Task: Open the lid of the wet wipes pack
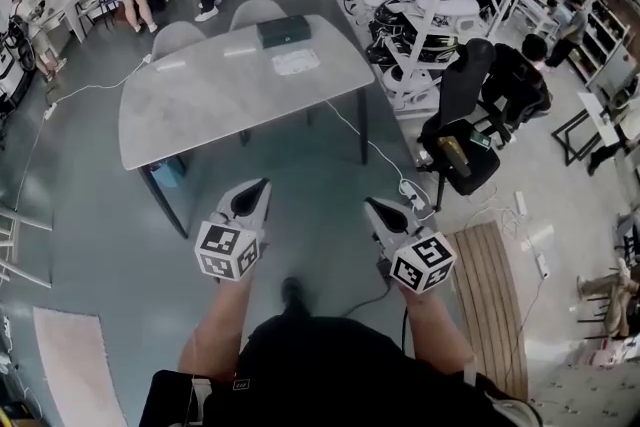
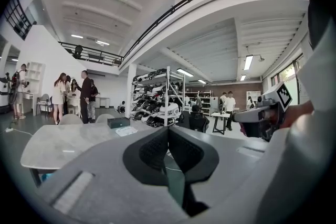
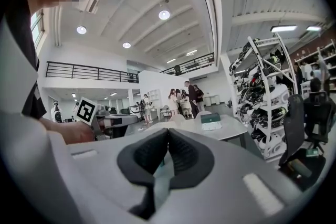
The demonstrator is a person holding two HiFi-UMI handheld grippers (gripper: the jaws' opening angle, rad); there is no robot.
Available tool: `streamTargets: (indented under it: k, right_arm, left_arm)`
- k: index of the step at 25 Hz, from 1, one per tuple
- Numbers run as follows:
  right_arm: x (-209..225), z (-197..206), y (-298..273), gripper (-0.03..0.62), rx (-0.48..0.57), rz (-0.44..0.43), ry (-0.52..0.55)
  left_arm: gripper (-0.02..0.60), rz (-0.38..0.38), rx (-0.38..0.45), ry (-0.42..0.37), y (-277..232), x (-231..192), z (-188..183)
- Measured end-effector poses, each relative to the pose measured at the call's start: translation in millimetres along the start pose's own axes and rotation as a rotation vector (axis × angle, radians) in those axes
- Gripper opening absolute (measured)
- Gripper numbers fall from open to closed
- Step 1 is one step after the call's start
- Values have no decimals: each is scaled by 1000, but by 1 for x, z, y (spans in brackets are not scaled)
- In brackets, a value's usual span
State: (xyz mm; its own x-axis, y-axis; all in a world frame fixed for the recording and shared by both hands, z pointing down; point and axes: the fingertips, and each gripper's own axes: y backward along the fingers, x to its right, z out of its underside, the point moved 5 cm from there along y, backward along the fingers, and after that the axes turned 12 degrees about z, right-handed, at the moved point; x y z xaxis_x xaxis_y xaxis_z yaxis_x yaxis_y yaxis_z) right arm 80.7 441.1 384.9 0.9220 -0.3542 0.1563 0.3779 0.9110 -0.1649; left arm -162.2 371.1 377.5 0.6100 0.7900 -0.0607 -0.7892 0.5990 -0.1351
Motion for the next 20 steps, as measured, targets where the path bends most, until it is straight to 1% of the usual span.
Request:
streamTargets:
  k: [4,11,15,20]
  right_arm:
    - [-1,-1,-52,3,-36,7,5]
    - [-18,-13,-127,3,-69,8,34]
    - [-29,-15,-152,3,-74,7,40]
    - [-39,-17,-171,3,-87,5,37]
  left_arm:
    - [11,11,-2,19,-16,-48,5]
    - [11,36,6,41,-27,-119,5]
    - [11,56,-3,32,-28,-143,4]
    - [11,73,-9,28,-30,-162,-1]
